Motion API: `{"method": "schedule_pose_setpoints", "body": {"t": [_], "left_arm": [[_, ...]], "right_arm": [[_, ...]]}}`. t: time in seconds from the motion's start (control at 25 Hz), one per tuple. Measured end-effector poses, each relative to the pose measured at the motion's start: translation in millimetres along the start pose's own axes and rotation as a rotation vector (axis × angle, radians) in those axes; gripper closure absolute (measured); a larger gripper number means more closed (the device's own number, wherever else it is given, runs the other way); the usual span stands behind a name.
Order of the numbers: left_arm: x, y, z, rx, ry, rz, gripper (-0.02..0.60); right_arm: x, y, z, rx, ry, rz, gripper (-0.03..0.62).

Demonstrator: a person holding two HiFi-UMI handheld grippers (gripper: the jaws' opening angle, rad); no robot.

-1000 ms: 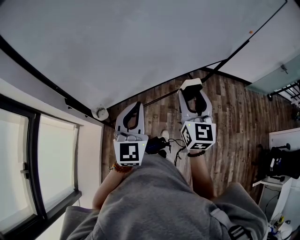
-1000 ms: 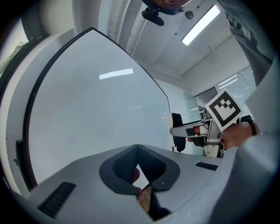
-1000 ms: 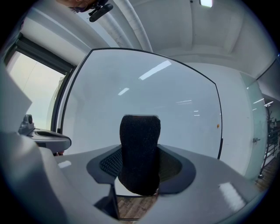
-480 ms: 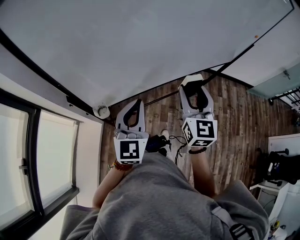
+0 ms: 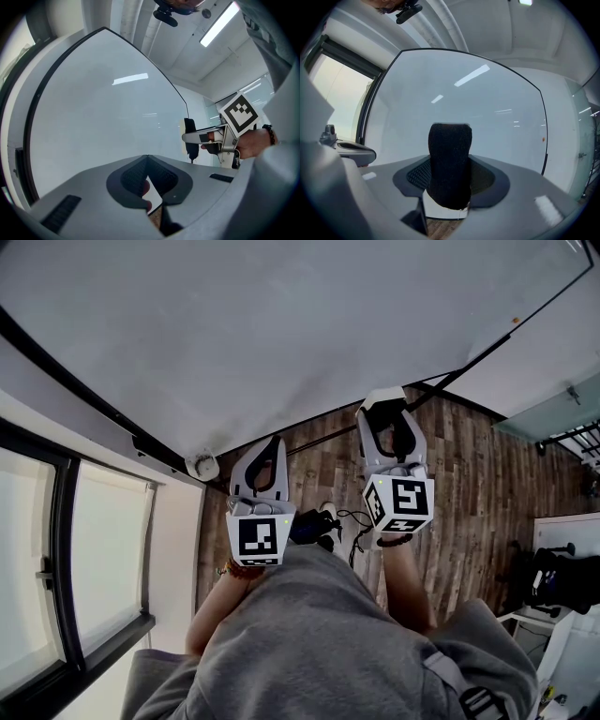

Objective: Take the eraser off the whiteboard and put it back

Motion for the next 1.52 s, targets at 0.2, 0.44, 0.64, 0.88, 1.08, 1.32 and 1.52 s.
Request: {"method": "schedule_pose_setpoints", "body": {"t": [0.2, 0.44, 0.64, 0.88, 1.08, 1.32, 1.52], "left_arm": [[-6, 5, -1, 0.001, -0.003, 0.012, 0.575], [-16, 11, -1, 0.002, -0.01, 0.033, 0.575], [-22, 15, 1, 0.003, -0.013, 0.046, 0.575], [-35, 19, 1, 0.002, -0.02, 0.068, 0.575], [-44, 17, 0, -0.006, -0.022, 0.091, 0.575], [-52, 16, -3, -0.009, -0.028, 0.109, 0.575], [-53, 17, -4, -0.008, -0.03, 0.114, 0.575]], "right_arm": [[-1, 8, 1, 0.003, -0.006, 0.01, 0.361], [-4, 23, 4, 0.01, -0.01, 0.026, 0.361], [-8, 33, 8, 0.015, -0.011, 0.041, 0.361], [-14, 48, 14, 0.029, -0.013, 0.058, 0.361], [-20, 58, 16, 0.035, -0.01, 0.076, 0.361], [-31, 68, 15, 0.034, -0.005, 0.109, 0.361], [-34, 73, 17, 0.039, 0.0, 0.128, 0.361]]}}
Point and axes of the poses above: the fingertips, and each gripper's own axes: y forward along the fingers, x to its right, z out of its top, the point moved 7 cm from there along -y, backward along the fingers, and after that the axes turned 2 degrees about -y, right-handed, at the moved point
